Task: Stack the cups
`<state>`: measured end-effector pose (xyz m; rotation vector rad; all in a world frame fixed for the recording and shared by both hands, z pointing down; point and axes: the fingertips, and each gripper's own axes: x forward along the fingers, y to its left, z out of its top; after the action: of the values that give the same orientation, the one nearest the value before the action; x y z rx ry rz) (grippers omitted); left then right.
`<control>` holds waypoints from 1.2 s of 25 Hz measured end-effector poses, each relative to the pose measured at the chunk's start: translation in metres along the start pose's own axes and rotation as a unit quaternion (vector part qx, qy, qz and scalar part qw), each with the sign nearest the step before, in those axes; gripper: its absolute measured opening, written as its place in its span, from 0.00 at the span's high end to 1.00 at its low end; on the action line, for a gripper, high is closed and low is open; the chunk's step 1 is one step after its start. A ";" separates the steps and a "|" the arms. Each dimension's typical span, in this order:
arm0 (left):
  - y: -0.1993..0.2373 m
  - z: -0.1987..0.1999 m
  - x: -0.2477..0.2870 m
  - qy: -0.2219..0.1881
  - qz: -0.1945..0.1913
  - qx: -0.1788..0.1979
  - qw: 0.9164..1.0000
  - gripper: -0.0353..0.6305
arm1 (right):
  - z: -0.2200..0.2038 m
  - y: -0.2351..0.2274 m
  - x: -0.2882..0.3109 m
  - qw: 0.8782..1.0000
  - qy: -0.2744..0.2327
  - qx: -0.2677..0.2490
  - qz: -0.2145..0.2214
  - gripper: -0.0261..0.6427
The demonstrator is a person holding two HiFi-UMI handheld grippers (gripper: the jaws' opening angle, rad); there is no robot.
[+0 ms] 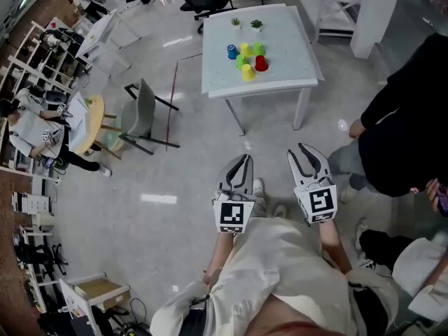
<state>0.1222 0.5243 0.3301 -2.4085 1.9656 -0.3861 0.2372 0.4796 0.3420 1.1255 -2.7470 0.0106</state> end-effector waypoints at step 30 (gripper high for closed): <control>0.136 -0.017 0.154 -0.009 -0.062 -0.004 0.998 0.91 | 0.007 -0.044 0.190 0.998 0.041 -0.016 -0.051 0.80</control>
<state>0.0161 0.3488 0.3534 -2.5384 1.8187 -0.3564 0.1334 0.3156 0.3636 1.2282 -2.6066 -0.0002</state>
